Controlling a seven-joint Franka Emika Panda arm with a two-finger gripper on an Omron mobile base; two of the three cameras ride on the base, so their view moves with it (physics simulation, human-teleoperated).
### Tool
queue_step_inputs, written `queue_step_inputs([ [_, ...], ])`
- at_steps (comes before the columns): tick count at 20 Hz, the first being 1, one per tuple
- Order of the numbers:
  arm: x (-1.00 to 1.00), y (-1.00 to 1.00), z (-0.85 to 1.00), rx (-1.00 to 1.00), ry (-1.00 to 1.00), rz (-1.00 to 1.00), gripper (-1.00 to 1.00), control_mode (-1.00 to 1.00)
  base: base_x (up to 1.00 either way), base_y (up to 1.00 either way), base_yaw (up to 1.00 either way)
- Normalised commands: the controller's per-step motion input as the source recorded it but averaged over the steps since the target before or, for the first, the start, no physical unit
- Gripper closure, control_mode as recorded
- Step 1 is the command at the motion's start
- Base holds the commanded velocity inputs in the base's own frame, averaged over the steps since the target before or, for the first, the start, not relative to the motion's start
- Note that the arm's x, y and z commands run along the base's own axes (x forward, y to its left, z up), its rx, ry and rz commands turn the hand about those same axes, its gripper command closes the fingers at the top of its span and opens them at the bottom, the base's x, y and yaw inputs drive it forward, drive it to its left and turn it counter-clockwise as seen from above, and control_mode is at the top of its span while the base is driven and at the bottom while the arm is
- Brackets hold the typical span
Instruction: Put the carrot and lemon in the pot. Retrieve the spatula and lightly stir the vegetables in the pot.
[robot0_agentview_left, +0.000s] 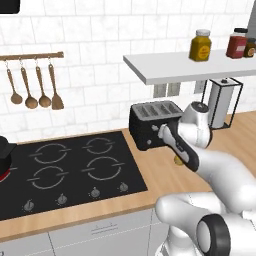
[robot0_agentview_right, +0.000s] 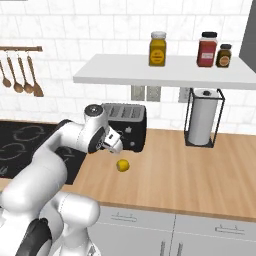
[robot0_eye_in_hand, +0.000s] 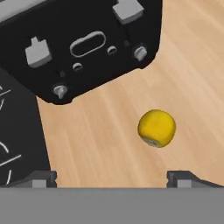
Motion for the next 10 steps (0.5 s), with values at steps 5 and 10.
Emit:
queue_step_inputs([
  [5,0.02,-0.74,-0.26,-0.01,0.19,-0.10,-1.00,-1.00,0.00,0.00,0.00],
  [10,-0.04,-0.12,-0.14,0.01,0.10,0.00,-1.00,-1.00,0.00,0.00,0.00],
])
